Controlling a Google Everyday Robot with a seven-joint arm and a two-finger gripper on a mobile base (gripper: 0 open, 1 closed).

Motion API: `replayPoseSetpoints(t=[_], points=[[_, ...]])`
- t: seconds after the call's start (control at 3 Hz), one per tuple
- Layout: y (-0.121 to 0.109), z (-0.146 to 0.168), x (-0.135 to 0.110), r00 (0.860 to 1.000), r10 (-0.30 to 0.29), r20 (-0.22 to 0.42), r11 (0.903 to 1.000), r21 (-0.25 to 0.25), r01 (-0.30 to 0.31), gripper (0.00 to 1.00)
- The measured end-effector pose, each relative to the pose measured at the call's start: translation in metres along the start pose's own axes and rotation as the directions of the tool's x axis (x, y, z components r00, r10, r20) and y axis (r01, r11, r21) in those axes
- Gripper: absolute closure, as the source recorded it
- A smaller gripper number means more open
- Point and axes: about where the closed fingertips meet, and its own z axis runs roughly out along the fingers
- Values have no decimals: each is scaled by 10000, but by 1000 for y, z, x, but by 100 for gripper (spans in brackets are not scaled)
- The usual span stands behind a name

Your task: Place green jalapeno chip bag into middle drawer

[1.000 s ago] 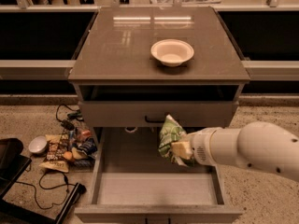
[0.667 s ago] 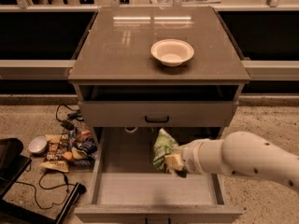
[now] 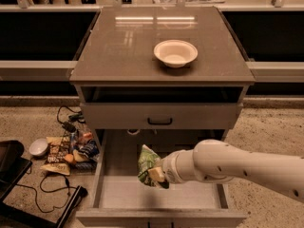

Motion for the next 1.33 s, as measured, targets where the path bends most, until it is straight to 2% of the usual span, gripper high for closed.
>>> replayPoseSetpoints(t=[0.33,0.67,1.33], points=[[-20,3,11,9988,465,134,9986,230,-468,100],[-40,-12,39,9919,1258,184,9896,680,-1268,81],[-54,-31,57,9851,1686,325,9795,1061,-1711,34]])
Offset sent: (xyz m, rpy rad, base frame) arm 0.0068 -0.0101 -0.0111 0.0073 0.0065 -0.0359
